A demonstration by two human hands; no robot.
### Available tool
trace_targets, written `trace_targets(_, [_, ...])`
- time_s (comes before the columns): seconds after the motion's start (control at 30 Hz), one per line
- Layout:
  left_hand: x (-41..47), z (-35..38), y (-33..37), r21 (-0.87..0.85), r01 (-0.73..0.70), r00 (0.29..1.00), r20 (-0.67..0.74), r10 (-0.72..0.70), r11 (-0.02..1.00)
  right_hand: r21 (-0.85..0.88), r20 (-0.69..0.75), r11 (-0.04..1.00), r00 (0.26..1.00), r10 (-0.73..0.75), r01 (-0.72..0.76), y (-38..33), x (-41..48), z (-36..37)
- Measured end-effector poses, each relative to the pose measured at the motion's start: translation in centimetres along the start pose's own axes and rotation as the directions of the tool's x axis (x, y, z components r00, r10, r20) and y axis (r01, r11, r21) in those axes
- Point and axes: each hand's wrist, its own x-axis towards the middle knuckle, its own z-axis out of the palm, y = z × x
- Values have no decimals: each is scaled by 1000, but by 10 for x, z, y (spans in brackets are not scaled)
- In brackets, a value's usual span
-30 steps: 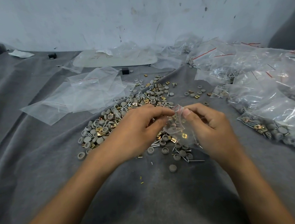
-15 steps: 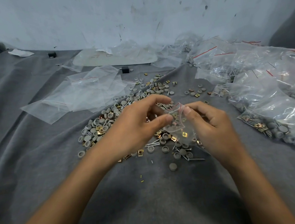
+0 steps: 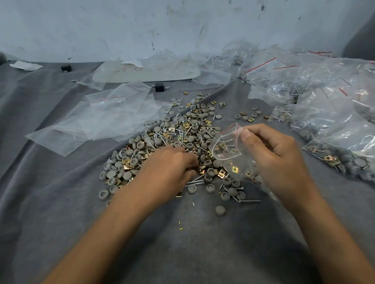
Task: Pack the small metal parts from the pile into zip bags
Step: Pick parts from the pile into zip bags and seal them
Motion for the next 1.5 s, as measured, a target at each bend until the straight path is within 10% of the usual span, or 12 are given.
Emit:
trace_targets(0.43, [-1, -4, -15, 20, 78, 997, -12, -78, 997, -29, 9, 1000, 1000, 1, -1, -1, 0, -1])
trace_targets(0.6, [1, -18, -17, -314, 174, 980, -33, -194, 933, -25, 17, 1000, 1000, 9, -8, 0, 0, -1])
trace_targets(0.77, [0, -35, -9, -744, 103, 976, -54, -212, 661, -26, 60, 1000, 998, 12, -10, -1, -2, 1])
trace_targets(1.03, [0, -41, 25, -839, -17, 993, -76, -87, 543, -25, 63, 1000, 998, 1, 0, -1, -1, 5])
trace_targets(1.13, [0, -36, 28, -825, -12, 993, -76, -89, 565, -17, 56, 1000, 998, -4, 5, -1, -1, 4])
trace_targets(1.3, [-2, -21, 9, -398, 73, 978, -151, -144, 915, -28, 0, 1000, 1000, 8, -8, 2, 0, 2])
trace_targets(1.5, [0, 6, 9, -64, 21, 998, -59, -25, 998, -26, 0, 1000, 1000, -3, 3, 1, -1, 1])
